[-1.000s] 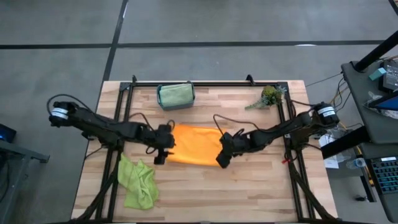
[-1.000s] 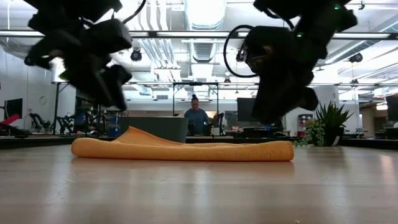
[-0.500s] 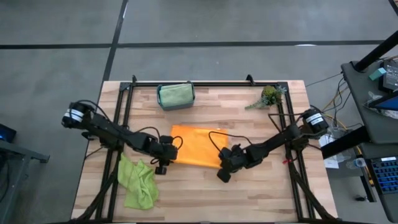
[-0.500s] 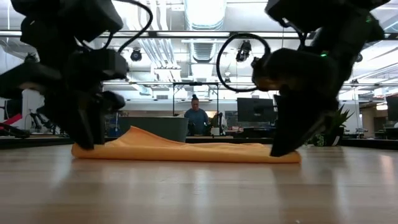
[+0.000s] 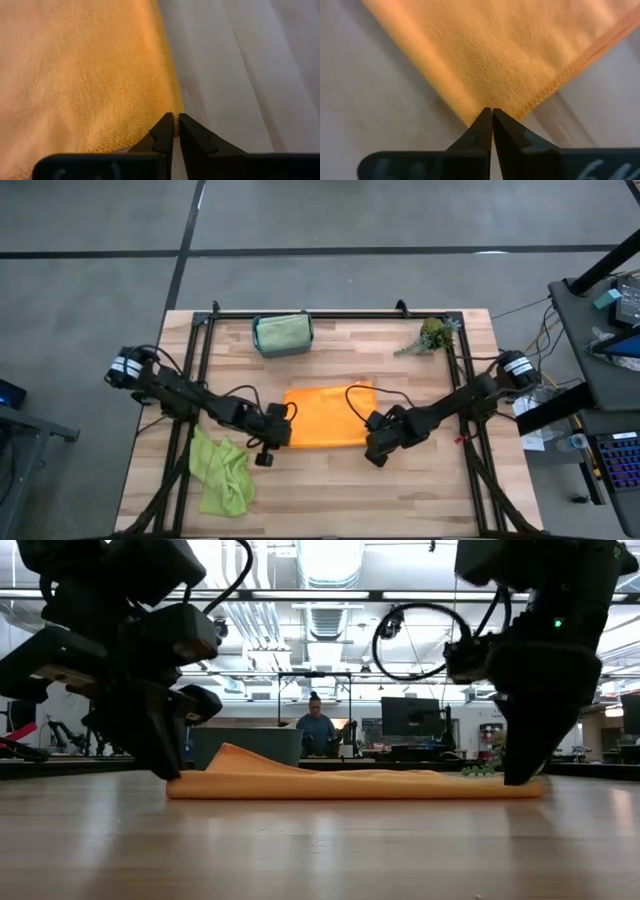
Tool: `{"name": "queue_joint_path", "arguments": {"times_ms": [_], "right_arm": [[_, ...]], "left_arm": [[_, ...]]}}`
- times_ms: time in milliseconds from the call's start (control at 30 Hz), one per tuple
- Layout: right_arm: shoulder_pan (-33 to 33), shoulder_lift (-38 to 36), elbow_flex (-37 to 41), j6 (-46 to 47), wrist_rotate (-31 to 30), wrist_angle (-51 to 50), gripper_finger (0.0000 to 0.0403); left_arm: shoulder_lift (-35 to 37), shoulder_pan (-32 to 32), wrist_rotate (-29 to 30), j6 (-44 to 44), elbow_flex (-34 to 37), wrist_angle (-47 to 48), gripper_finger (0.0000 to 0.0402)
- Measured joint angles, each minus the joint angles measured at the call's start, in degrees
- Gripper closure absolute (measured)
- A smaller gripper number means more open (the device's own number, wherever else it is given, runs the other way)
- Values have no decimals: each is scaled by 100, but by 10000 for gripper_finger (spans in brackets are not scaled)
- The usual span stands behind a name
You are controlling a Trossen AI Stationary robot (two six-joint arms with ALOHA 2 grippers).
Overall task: Fold microfiber towels
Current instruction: Fold the orange microfiber towel
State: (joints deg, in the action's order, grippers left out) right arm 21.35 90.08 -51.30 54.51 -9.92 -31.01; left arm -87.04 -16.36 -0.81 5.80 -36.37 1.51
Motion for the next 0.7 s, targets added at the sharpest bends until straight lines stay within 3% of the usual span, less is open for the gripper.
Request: {"name": "queue_joint_path", "arguments": {"times_ms": [367, 700], "right_arm": [[-102, -1078, -12, 394, -200, -89, 386], [-723, -1260, 128, 200, -370, -33, 307]], "left_arm": [[588, 0, 104, -17, 15, 572, 389], [1143, 0, 66, 106, 12, 779, 388]]}}
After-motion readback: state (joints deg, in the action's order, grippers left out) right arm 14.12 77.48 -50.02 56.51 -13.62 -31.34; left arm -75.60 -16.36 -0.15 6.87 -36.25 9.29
